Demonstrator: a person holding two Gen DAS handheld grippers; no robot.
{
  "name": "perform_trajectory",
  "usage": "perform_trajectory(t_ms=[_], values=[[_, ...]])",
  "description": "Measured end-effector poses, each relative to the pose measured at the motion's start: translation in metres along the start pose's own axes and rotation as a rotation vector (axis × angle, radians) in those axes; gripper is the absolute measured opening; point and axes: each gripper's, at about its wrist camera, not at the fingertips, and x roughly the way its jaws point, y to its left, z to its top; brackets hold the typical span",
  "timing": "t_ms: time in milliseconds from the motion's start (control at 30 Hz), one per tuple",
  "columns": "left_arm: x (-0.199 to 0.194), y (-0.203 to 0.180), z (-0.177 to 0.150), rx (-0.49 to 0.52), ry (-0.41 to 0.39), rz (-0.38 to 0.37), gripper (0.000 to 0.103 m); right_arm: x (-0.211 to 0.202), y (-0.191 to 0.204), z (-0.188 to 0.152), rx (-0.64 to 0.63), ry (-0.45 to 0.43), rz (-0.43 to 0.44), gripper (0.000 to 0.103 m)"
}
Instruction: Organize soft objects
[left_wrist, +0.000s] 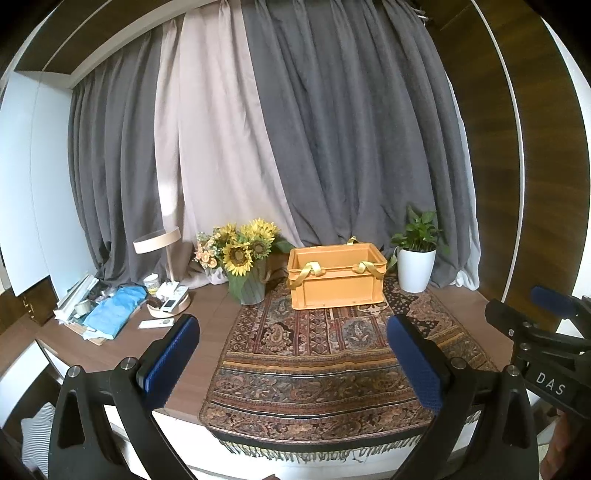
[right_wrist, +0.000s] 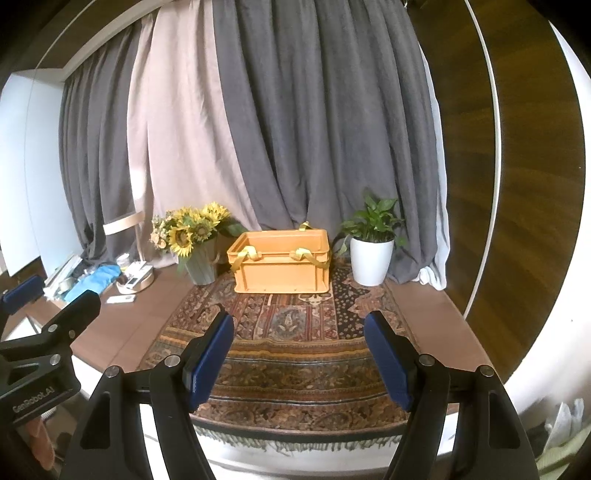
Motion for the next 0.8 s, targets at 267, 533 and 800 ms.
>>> perform_trajectory(t_ms=[267,533,800], values=[[-0.0008,-0.0003,-0.0014,0.0,0.0,-0.002,0.103,0.0002,0.001,-0.0016,0.005,0.007,-0.001,0.074],[-0.0035,0.0015,-0.0025,0.003,0.01,-0.011,0.103,-0.0005,0.0019,-0.0033,0.003,0.01,-0.011,0.074],[-0.0041,0.0017,-0.002,0.002,0.01,-0.018,0.103,-0.002,0.0025,-0.0048,0.004,0.014,-0.021,0.074]])
